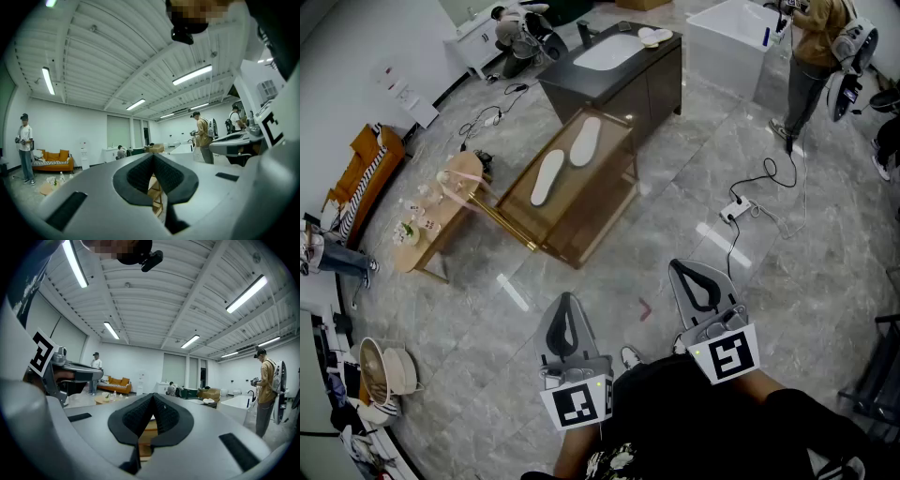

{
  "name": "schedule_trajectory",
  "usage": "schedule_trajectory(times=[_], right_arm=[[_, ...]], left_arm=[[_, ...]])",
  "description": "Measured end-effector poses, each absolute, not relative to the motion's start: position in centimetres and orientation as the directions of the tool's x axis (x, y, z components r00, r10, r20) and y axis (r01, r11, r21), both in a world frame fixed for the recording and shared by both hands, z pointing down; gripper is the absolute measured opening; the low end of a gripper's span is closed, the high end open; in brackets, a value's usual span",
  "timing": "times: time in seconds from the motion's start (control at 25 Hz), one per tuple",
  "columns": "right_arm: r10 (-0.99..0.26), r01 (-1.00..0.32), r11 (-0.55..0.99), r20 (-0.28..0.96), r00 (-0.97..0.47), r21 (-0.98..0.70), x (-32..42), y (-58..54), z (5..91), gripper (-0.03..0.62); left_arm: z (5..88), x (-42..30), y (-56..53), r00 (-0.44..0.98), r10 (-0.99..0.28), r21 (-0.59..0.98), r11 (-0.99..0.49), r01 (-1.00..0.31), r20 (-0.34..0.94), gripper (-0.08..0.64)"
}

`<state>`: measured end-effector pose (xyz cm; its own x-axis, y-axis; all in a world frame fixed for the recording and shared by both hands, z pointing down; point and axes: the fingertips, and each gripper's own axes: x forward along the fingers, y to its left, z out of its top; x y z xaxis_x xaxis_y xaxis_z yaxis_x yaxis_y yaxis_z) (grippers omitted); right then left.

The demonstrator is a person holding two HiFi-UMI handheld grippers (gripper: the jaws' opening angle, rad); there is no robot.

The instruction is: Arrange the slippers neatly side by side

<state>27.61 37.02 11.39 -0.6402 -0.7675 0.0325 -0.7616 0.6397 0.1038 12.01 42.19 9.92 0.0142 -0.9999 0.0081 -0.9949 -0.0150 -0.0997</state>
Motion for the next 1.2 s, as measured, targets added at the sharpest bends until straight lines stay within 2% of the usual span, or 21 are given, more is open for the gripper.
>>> schedule_trajectory(times=[0.36, 0.56, 0.72, 1.2], right_arm=[[-0.758, -0.754, 0.652, 0.033, -0.652, 0.083, 28.9, 37.7, 11.5, -0.003], [-0.736, -0.736, 0.676, -0.010, -0.677, 0.048, 30.0, 38.1, 11.5, -0.002], [-0.724, -0.723, 0.690, 0.010, -0.690, 0.040, 31.8, 38.2, 12.2, -0.002], [-0.767, -0.767, 0.641, -0.010, -0.641, 0.036, 36.6, 38.1, 13.2, -0.002]], left_arm=[[10.0, 13.3, 42.9, 0.005, -1.000, -0.106, -0.007, -0.994, 0.021, 0.000], [10.5, 14.6, 42.9, 0.002, -1.000, -0.096, -0.004, -0.995, 0.028, -0.002], [10.9, 16.8, 42.9, 0.010, -0.999, -0.093, -0.013, -0.996, 0.034, 0.000], [11.4, 21.0, 42.3, 0.063, -0.998, -0.097, -0.064, -0.993, 0.014, 0.000]])
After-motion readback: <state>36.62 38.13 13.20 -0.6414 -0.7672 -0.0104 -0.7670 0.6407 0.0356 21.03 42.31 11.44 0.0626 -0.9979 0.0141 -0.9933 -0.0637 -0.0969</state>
